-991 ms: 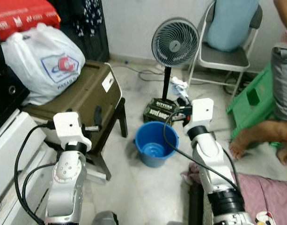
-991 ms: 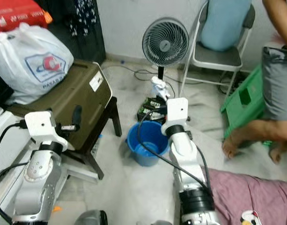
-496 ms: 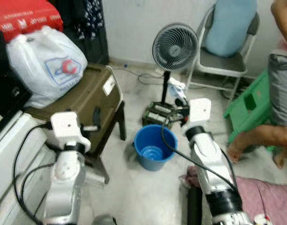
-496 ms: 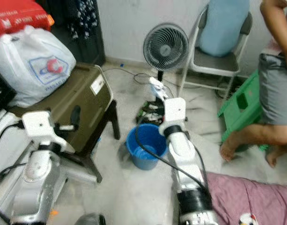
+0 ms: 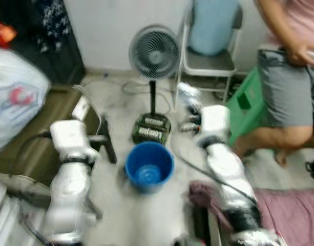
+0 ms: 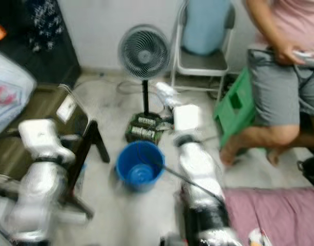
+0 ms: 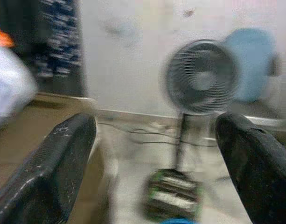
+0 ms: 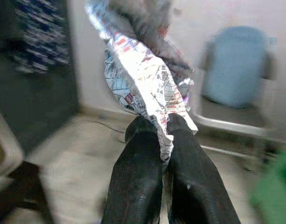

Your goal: Clean up the room

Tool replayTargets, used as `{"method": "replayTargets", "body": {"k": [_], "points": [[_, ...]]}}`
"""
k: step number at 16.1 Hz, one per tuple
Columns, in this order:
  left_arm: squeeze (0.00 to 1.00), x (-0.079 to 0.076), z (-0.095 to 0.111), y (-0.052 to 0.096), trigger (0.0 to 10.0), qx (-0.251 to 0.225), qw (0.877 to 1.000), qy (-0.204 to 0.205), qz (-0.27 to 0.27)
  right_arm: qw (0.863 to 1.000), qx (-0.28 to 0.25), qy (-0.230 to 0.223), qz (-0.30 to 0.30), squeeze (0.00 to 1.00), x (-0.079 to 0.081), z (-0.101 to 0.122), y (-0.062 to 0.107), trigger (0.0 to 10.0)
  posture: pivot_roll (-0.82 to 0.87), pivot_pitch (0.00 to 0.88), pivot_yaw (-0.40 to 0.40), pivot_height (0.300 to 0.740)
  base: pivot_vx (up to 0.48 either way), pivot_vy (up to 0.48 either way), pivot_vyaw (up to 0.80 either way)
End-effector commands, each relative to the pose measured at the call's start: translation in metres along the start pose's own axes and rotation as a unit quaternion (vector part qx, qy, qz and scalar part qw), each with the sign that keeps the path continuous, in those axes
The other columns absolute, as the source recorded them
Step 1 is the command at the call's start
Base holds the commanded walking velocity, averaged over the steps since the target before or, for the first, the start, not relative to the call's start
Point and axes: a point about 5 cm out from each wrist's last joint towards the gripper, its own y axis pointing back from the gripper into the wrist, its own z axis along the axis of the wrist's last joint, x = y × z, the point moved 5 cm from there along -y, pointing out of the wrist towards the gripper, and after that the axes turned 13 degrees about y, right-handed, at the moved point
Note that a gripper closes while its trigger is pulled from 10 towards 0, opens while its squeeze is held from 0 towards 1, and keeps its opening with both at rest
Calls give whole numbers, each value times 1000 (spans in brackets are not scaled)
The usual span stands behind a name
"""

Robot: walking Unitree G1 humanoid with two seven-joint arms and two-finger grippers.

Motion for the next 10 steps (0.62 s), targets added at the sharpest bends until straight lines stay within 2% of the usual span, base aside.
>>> {"method": "replayTargets", "body": {"k": [1, 6, 10], "points": [[0, 14, 6, 2, 10000, -8, 1000, -14, 21, 1000, -18, -9, 12, 0, 11, 12, -5, 10000, 29, 48, -18, 740, 274, 0, 0], [0, 17, 7, 1, 10000, -9, 999, -15, 31, 1000, -22, -4, 14, 0, 12, 14, -5, 10000, 27, 56, -16, 740, 0, 0, 0], [0, 16, 6, 1, 10000, -9, 999, -15, 31, 999, -28, 3, 18, 0, 14, 16, -4, 10000, 28, 59, -16, 740, 0, 0, 714]]}}
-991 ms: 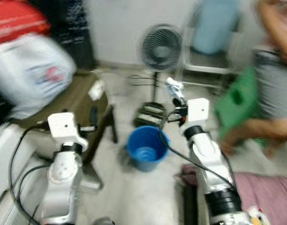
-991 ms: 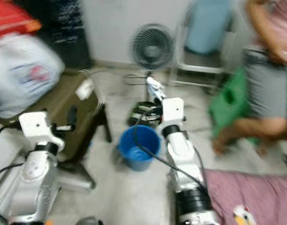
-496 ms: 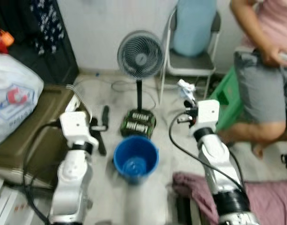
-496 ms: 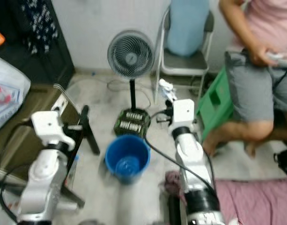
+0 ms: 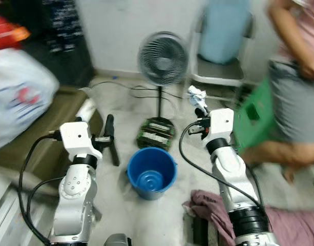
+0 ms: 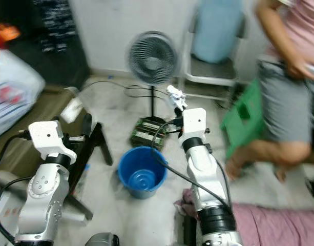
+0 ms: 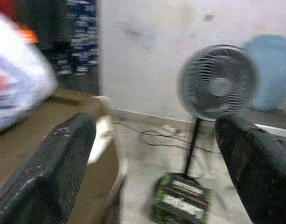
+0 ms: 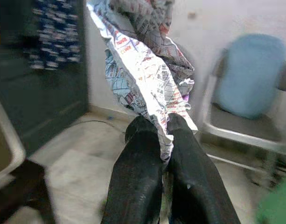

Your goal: Clean up the room

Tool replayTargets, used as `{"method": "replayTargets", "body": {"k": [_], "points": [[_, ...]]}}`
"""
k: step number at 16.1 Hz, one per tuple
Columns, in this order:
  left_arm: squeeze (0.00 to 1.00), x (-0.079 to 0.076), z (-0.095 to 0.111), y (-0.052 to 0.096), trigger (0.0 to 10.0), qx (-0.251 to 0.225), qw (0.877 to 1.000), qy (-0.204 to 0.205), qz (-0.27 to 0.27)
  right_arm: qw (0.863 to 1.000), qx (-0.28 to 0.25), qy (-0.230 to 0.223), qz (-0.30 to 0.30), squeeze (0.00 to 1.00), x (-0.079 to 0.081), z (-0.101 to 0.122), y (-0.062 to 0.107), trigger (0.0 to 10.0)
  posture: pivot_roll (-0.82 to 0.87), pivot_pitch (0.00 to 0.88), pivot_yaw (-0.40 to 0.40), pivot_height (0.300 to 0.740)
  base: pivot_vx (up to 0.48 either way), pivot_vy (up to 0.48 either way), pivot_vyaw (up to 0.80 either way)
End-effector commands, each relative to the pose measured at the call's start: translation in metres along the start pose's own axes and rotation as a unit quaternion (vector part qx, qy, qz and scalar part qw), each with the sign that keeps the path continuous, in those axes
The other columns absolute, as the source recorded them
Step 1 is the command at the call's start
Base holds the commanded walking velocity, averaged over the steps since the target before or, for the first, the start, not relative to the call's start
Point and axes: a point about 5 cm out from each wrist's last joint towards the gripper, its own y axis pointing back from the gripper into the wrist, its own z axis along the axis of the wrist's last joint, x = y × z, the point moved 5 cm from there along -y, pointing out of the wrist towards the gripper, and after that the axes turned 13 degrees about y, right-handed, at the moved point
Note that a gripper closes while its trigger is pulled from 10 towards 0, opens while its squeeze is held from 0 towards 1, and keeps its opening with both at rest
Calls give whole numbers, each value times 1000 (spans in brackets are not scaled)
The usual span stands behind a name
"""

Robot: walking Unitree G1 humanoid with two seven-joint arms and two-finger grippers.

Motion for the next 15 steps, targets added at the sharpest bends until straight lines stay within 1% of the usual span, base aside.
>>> {"method": "replayTargets", "body": {"k": [1, 5, 9, 15], "points": [[0, 2, 1, 0, 10000, 0, 1000, -4, 4, 1000, -11, 3, 5, 0, 2, 6, -2, 10000, 28, 61, -16, 740, 0, 0, 800], [0, 1, 1, 0, 10000, 0, 1000, -3, 0, 1000, -9, 4, 4, 0, 2, 6, -2, 10000, 27, 63, -16, 740, 0, 0, 731], [0, -3, 2, 1, 10000, -4, 1000, 5, -15, 1000, -4, -3, -3, 0, -1, 4, -2, 10000, 24, 67, -15, 740, 0, 0, 0], [0, -4, 3, 1, 10000, -4, 1000, 5, -17, 1000, -4, -3, -1, 0, 0, 4, -3, 10000, 26, 64, -16, 740, 243, 0, 0]]}}
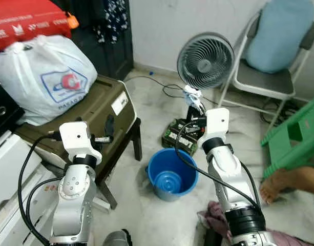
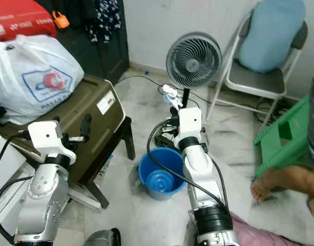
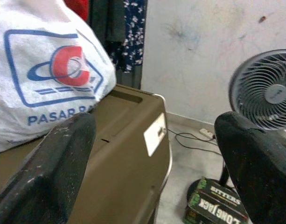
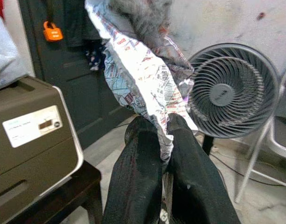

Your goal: Clean up the room

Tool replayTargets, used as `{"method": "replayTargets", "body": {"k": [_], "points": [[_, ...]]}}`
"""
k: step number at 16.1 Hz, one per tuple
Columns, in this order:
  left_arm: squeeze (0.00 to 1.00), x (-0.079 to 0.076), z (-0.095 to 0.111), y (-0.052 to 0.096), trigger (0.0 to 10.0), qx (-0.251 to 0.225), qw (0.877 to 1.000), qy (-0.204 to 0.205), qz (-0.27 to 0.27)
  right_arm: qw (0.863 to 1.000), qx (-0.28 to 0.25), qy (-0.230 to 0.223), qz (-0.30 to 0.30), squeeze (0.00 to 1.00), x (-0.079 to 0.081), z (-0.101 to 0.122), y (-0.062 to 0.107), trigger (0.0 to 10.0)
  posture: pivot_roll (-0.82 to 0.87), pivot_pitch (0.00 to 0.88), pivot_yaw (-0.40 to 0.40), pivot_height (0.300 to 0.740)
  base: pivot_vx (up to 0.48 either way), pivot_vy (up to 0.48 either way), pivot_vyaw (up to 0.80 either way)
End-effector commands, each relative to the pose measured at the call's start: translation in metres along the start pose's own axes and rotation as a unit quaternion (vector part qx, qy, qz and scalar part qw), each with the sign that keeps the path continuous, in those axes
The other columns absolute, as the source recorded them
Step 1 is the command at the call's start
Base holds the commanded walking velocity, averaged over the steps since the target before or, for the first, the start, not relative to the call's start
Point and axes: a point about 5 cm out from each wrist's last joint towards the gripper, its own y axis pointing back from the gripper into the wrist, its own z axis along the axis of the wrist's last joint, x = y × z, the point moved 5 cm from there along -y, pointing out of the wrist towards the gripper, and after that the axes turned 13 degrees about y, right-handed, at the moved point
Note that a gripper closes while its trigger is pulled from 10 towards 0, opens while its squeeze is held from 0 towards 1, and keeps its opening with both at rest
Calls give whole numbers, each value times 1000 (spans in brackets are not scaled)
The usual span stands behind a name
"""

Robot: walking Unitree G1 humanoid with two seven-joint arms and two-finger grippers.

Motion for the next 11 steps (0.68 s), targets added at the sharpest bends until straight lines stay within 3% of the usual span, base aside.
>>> {"method": "replayTargets", "body": {"k": [1, 11], "points": [[0, 0, 3, 1, 10000, -7, 1000, -1, -2, 1000, -1, 2, -5, 0, -4, 1, -1, 10000, 26, 64, -16, 740, 244, 0, 0], [0, -2, 3, 0, 10000, -7, 1000, -1, -8, 1000, -3, 4, -2, 0, -3, 2, -2, 10000, 26, 54, -15, 740, 263, 0, 0]]}}
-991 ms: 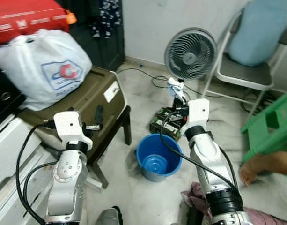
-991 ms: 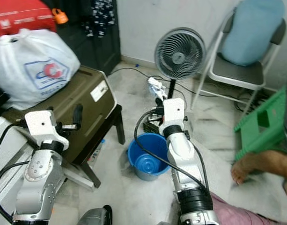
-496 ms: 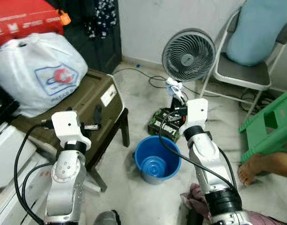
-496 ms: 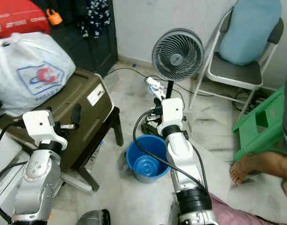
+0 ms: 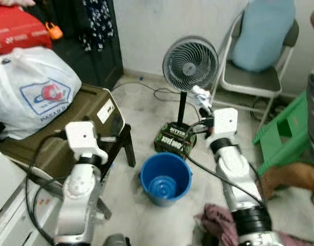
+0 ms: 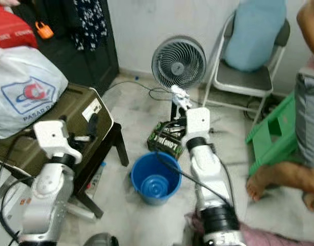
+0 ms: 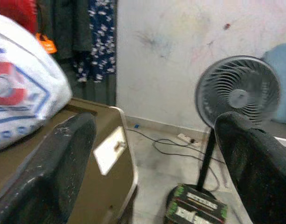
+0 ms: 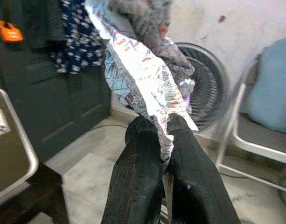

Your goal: Clean up the room

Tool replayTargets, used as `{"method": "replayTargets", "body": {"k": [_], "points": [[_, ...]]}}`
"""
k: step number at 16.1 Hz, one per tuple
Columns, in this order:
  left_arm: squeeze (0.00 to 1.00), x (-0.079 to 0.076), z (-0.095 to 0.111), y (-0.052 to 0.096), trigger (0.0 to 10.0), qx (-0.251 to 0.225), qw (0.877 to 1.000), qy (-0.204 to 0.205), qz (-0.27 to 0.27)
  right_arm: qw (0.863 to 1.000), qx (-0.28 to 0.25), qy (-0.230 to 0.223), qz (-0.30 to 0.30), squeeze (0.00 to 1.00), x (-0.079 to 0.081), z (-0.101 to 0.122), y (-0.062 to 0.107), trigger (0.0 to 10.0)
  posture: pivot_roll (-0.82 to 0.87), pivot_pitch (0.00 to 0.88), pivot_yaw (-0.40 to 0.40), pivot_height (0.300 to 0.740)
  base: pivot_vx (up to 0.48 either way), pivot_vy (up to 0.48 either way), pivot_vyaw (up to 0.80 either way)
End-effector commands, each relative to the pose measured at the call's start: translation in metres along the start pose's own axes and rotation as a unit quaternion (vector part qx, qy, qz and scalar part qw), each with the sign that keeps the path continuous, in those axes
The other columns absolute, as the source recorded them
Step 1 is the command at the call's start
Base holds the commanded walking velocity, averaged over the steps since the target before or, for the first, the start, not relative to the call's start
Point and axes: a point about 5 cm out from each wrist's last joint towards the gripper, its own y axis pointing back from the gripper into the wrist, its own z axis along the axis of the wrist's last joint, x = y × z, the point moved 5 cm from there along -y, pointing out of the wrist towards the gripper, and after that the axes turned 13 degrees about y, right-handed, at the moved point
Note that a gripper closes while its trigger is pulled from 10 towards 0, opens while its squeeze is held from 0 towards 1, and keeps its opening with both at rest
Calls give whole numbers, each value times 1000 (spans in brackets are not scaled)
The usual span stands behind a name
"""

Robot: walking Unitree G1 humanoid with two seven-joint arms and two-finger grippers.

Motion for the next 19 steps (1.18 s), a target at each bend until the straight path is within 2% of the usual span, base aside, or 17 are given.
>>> {"method": "replayTargets", "body": {"k": [1, 5, 8, 15, 19], "points": [[0, 5, 2, 1, 10000, -3, 1000, -2, 5, 1000, -11, -2, 8, 0, 6, 8, -4, 10000, 26, 53, -15, 740, 277, 0, 0], [0, 5, 2, 1, 10000, -4, 1000, -2, 5, 1000, -16, 5, 12, 0, 7, 9, -4, 10000, 27, 55, -14, 740, 318, 0, 0], [0, 5, 3, 1, 10000, -3, 1000, -2, 5, 1000, -14, 4, 11, 0, 8, 9, -4, 10000, 27, 59, -13, 740, 407, 0, 800], [0, 7, 1, 1, 10000, 1, 1000, -1, 12, 1000, -17, 6, 12, 0, 8, 10, -4, 10000, 26, 63, -15, 740, 391, 0, 0], [0, 11, 1, -2, 10000, 1, 1000, -7, 17, 1000, -13, 6, 7, 0, 6, 8, -7, 10000, 29, 52, -15, 740, 0, 0, 0]]}}
